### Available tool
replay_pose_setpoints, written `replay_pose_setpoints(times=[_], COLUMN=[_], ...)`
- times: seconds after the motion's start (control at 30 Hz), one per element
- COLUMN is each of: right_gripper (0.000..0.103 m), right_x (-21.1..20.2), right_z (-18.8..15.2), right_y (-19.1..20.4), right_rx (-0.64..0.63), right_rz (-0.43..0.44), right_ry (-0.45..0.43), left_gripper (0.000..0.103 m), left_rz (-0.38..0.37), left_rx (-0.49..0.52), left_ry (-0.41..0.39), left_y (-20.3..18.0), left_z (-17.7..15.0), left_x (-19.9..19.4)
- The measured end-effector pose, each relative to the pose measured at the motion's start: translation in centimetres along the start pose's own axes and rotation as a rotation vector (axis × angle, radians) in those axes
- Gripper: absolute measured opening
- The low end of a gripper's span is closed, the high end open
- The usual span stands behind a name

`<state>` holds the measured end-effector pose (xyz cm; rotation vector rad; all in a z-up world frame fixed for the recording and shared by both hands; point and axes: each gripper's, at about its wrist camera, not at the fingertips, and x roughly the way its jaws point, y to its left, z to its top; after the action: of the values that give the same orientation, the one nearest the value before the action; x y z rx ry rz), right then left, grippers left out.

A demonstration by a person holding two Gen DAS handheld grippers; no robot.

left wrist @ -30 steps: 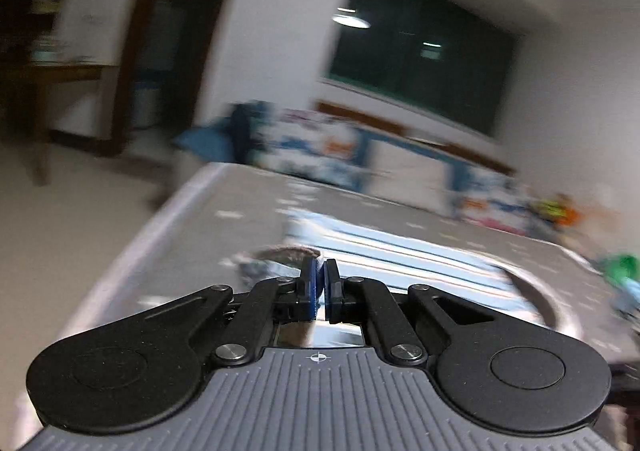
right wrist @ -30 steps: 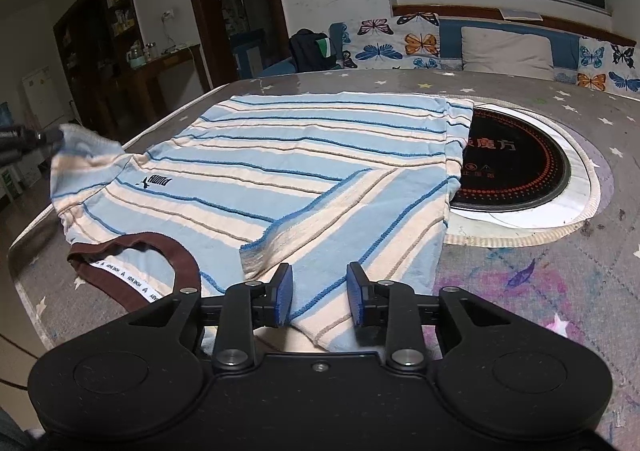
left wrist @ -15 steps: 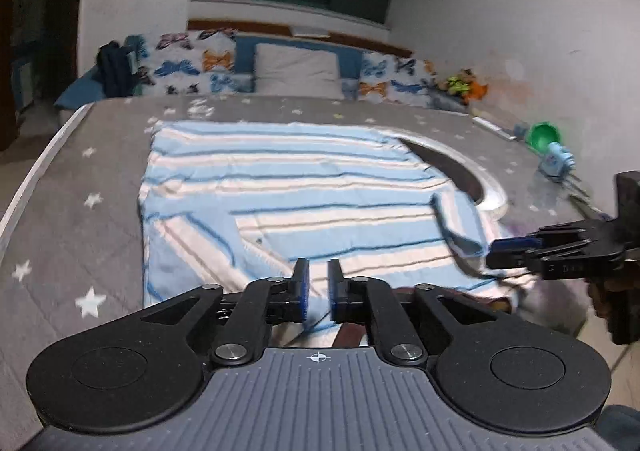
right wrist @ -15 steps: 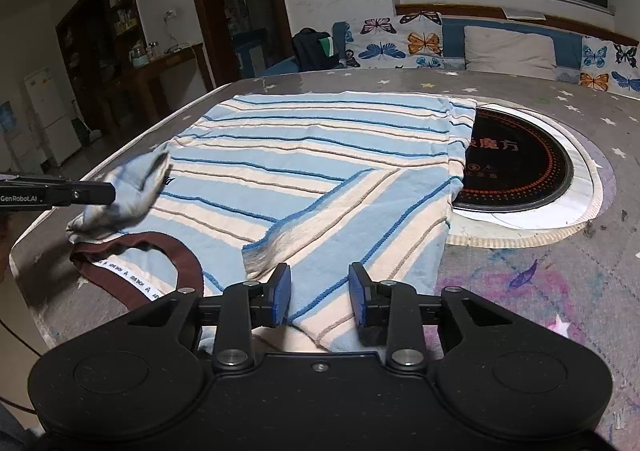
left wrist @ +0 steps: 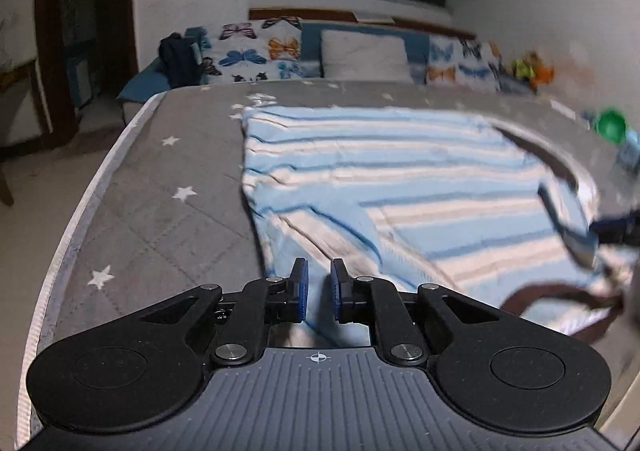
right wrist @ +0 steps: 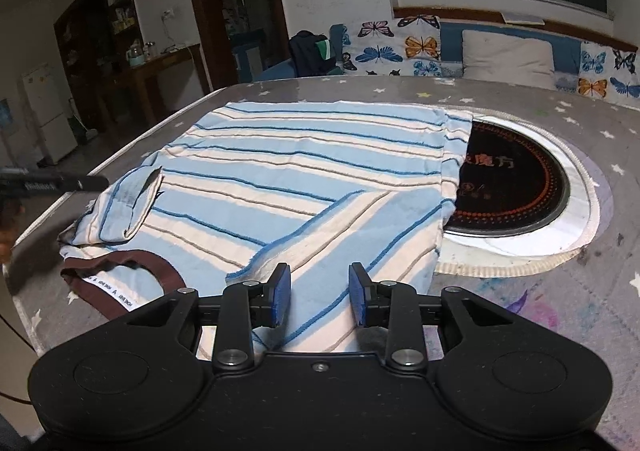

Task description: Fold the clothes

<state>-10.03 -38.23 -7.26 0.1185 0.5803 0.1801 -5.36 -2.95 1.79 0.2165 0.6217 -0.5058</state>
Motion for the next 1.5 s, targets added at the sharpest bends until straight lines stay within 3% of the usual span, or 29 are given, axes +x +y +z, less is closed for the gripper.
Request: replay_pose_setpoints(times=[0.13,0.27,0.43,0.63,0.73,0.93,1.1,1.2,1.33,1.5], right_gripper=[0.036,0.036,0.038,0.039,0.039,0.041,0.041,0.041,0.041,0.041], right_x=[0.2,0.4,0.6,0.7,0.8,0.9,1.0,1.0,1.1,0.5], right_z=[0.0,0.0,-0.1,0.0,-0.1,0.0,0.1,0.1,0.2,0.2], right_y=[0.1,0.2,0.3,0.3,0.3,0.5,0.7,0.8,1.0,1.3], right_rx=[-0.005,-0.011,-0.018,-0.023,-0.025,-0.032,-0.050,-0.061,-0.075,-0.115], right_rz=[0.002,0.003,0.005,0.008,0.008,0.010,0.016,0.020,0.024,0.037], right_ry=[0.006,0.012,0.020,0.025,0.025,0.024,0.027,0.028,0.030,0.039], left_gripper=[0.013,0.016,0.015,0.022,0.022,0.022,0.010,0.010,0.011,0.022], left_rz=[0.038,0.003,-0.006,0.003,-0.020,-0.027,-0.030,-0.098,-0.160,-0.200], left_rx=[0.117,0.107,0.132,0.062,0.089,0.176,0.126,0.049,-0.029,0.001], left_ry=[-0.009,-0.052,0.006,-0.068,-0.082,-0.007,-0.005,-0.025,0.016,-0.025], left_y=[-1.9,-1.8,-2.4,-1.8,-2.4,-4.5,-3.9,-2.8,-1.8,-0.9], left_z=[-0.1,0.3,-0.1,0.6,1.1,1.3,1.6,1.8,1.5,1.2], left_x=[0.0,-0.6,1.0,-0.6,-0.9,2.1,3.0,2.7,3.4,1.0])
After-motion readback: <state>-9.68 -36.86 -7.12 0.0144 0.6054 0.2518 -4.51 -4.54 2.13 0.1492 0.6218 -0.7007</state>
